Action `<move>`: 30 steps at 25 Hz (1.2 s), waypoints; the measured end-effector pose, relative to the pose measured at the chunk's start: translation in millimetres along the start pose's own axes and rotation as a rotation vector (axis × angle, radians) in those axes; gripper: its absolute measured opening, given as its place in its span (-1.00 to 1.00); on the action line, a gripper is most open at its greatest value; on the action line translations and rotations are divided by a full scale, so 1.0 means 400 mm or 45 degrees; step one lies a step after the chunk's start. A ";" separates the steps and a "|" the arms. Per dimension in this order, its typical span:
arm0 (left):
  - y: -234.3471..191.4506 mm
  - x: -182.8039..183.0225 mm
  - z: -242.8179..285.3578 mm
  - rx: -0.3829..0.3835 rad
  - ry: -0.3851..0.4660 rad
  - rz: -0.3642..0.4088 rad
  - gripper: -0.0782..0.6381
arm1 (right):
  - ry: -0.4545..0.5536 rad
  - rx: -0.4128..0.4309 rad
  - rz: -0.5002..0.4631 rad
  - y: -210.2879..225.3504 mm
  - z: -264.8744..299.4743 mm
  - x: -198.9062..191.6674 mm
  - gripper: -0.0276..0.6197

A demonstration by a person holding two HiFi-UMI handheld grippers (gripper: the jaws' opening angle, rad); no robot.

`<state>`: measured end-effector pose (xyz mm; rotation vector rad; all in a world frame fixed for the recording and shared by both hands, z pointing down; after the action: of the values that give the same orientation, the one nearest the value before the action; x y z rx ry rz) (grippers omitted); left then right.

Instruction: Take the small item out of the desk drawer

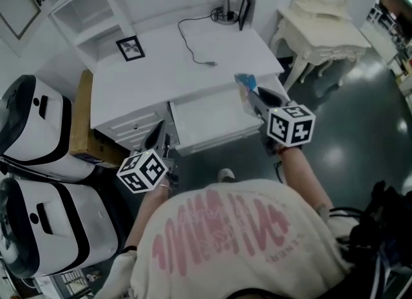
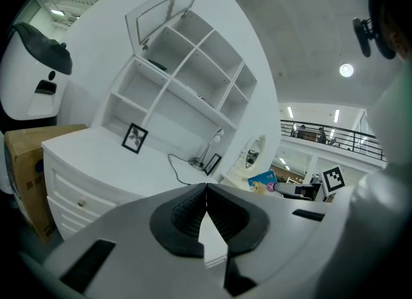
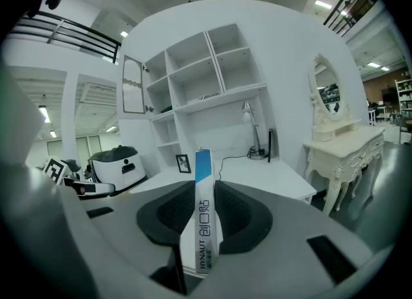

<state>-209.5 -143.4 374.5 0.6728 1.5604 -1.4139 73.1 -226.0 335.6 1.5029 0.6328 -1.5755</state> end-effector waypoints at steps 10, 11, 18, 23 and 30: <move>0.061 -0.030 -0.100 -0.060 -0.019 0.012 -0.70 | 0.047 -0.038 0.073 -0.051 -0.136 -0.050 -0.58; 0.065 -0.035 -0.110 -0.066 -0.020 0.014 -0.70 | 0.047 -0.041 0.077 -0.054 -0.145 -0.056 -0.58; 0.071 -0.072 -0.155 -0.080 -0.029 0.003 -0.70 | 0.033 -0.045 0.065 -0.085 -0.188 -0.084 -0.58; 0.080 -0.079 -0.164 -0.096 -0.022 -0.013 -0.70 | 0.027 -0.051 0.043 -0.096 -0.213 -0.088 -0.58; 0.097 -0.089 -0.164 -0.122 -0.023 -0.023 -0.70 | 0.018 -0.073 0.021 -0.094 -0.243 -0.091 -0.58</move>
<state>-177.3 -66.2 383.5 0.5886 1.6127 -1.3454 91.6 -118.1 349.1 1.4739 0.6666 -1.5231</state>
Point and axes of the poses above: the fingertips, and each gripper's own axes: z forward along the fingers, y to its right, x out of its top, the point moved 3 cm from there along -z, backward along the fingers, and after that the axes turned 10 degrees about y, right-handed, at the moved point
